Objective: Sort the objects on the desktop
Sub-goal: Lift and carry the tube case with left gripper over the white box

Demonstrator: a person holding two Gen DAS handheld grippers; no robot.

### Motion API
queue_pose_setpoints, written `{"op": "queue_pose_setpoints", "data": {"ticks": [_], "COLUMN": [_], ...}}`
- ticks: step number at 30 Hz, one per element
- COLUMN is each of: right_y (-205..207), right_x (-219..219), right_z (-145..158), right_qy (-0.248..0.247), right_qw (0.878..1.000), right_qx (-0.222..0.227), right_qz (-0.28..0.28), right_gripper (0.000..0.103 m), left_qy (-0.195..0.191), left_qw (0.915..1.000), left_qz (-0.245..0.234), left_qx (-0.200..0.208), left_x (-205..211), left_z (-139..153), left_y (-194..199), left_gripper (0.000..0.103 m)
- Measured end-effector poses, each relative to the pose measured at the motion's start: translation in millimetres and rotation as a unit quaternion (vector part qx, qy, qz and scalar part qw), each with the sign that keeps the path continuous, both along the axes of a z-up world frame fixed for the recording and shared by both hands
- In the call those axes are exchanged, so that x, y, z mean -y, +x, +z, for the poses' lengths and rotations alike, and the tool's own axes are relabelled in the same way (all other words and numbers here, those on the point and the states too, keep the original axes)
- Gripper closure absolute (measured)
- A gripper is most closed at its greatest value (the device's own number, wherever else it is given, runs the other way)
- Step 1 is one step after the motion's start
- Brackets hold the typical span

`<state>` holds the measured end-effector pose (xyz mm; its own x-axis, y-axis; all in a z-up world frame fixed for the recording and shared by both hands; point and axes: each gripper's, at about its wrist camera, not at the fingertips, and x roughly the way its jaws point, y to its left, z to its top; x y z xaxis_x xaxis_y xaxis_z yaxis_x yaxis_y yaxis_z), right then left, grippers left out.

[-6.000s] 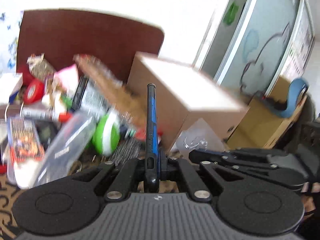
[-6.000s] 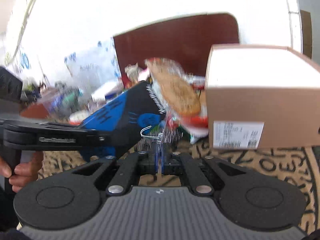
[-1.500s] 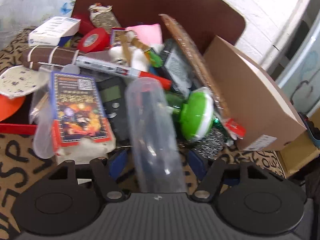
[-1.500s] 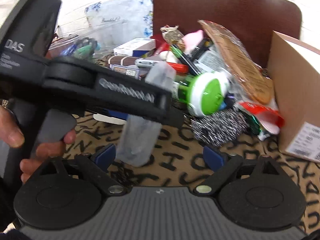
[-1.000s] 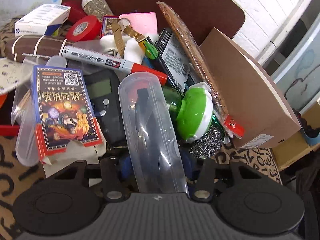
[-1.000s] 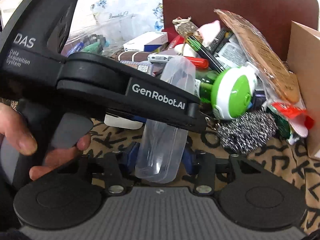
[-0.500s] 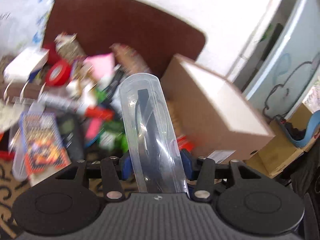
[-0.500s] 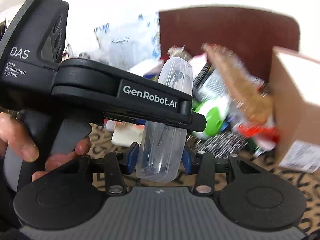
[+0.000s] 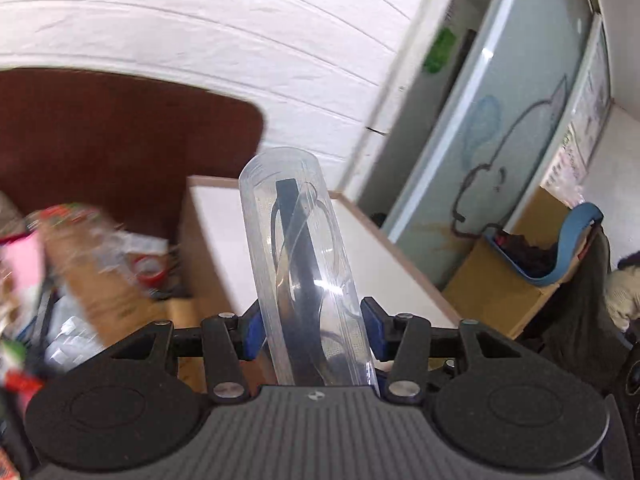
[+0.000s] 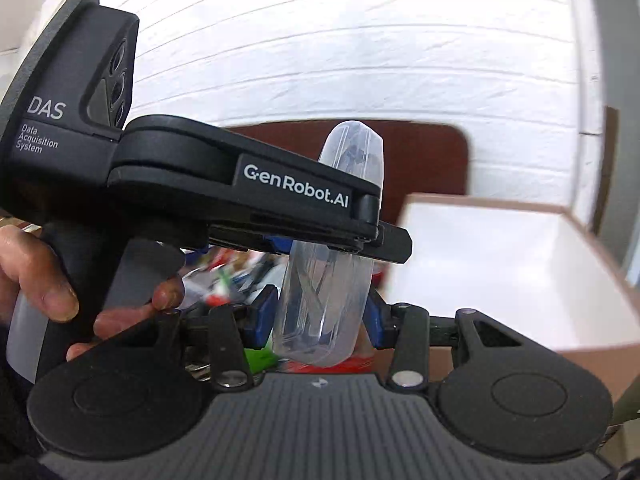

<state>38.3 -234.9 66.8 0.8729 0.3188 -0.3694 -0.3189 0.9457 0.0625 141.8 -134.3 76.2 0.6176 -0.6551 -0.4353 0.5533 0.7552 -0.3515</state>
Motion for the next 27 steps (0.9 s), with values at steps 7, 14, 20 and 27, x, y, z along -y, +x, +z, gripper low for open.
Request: {"op": "queue_pose_setpoints", "data": {"ticks": [7,14,20,27], "right_y": [44.8,95.7,117.7,136.6], "right_x": [41.9,67.7,73.7,74.2], "right_z": [-6.5,-25.0,-34.3,-48.0], "right_qy": [0.008,0.024,0.021,0.010], "right_qw": [0.999,0.994,0.989,0.984], "right_qx": [-0.040,-0.102,-0.139,-0.170], "right_qz": [-0.032,-0.031,-0.034,-0.044], "right_gripper": [0.059,0.060,0.060,0.060], "left_qy": [-0.003,0.010,0.057,0.096], "left_qw": [0.9980,0.9935,0.9934,0.9919], "left_qz": [-0.023,-0.017,-0.014,-0.019], "left_qx": [-0.059,-0.113,-0.098,-0.080], "left_x": [40.4,60.3,76.0,87.7], "left_z": [-19.5,-43.9,-47.8,-55.9], "left_y": [49.8,91.7,109.9,116.9], "left_gripper": [0.051,0.051,0.050,0.049]}}
